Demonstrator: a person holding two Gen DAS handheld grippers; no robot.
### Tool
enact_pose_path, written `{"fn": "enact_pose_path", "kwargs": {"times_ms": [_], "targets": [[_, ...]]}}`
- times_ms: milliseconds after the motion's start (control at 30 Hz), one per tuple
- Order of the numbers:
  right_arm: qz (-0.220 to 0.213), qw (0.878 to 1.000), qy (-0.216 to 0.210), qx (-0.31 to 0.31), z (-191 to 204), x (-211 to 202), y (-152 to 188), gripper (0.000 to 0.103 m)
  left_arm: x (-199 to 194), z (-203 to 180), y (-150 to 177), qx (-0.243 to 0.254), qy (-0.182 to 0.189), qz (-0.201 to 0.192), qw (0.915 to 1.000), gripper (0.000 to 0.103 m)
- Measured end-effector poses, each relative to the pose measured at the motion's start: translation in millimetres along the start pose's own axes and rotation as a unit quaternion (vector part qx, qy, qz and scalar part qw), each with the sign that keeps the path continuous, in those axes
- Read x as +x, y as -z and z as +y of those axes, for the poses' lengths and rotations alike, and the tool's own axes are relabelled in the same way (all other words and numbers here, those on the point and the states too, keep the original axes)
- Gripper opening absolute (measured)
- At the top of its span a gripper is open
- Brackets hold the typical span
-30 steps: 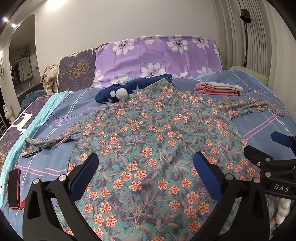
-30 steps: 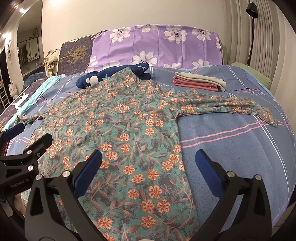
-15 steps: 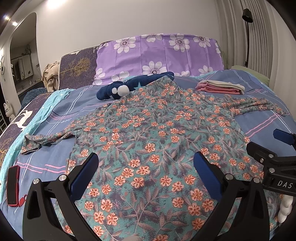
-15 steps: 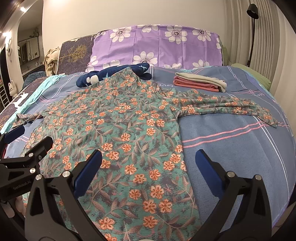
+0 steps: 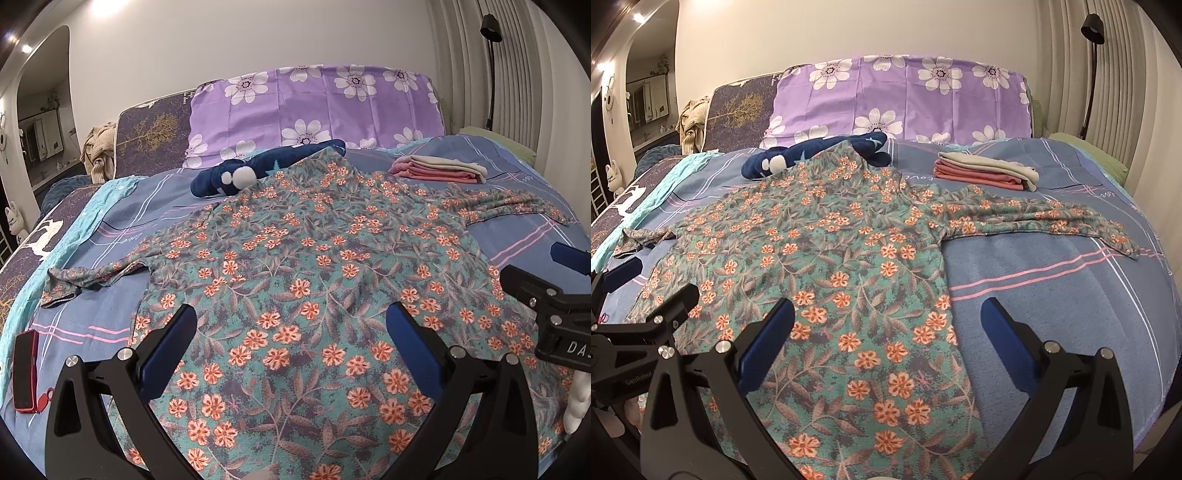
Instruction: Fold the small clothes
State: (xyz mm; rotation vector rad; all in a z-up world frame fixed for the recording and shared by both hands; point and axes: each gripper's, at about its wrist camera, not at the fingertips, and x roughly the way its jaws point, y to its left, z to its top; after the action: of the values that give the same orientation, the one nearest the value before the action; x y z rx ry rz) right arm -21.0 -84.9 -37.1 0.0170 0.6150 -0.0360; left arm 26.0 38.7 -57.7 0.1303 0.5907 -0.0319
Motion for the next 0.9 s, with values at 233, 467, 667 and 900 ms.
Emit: {"fn": "enact_pose_path", "kwargs": {"times_ms": [233, 467, 667, 900], "targets": [[-0.012, 1.0, 0.003, -0.001, 0.1, -3.9, -0.9, 0.101, -0.4, -1.2, -0.6, 0.018, -0.007, -0.009, 0.9998, 0.102], [-0.023, 1.0, 0.012, -0.011, 2.3, -6.7, -2.0, 0.101, 1.4, 0.0, -1.3, 0.025, -0.018, -0.006, 0.9995, 0.102], [-0.033, 0.999, 0.019, -0.015, 3.9, -9.9, -4.8, 0.1, 6.4, 7.2, -1.3, 0.005, 0.003, 0.012, 0.9999, 0.091], [-0.041, 0.998, 0.025, -0.027, 10.4, -12.6, -10.7, 0.095, 12.3, 10.0, 0.4, 0.002, 0.017, 0.024, 0.9996, 0.076]]}}
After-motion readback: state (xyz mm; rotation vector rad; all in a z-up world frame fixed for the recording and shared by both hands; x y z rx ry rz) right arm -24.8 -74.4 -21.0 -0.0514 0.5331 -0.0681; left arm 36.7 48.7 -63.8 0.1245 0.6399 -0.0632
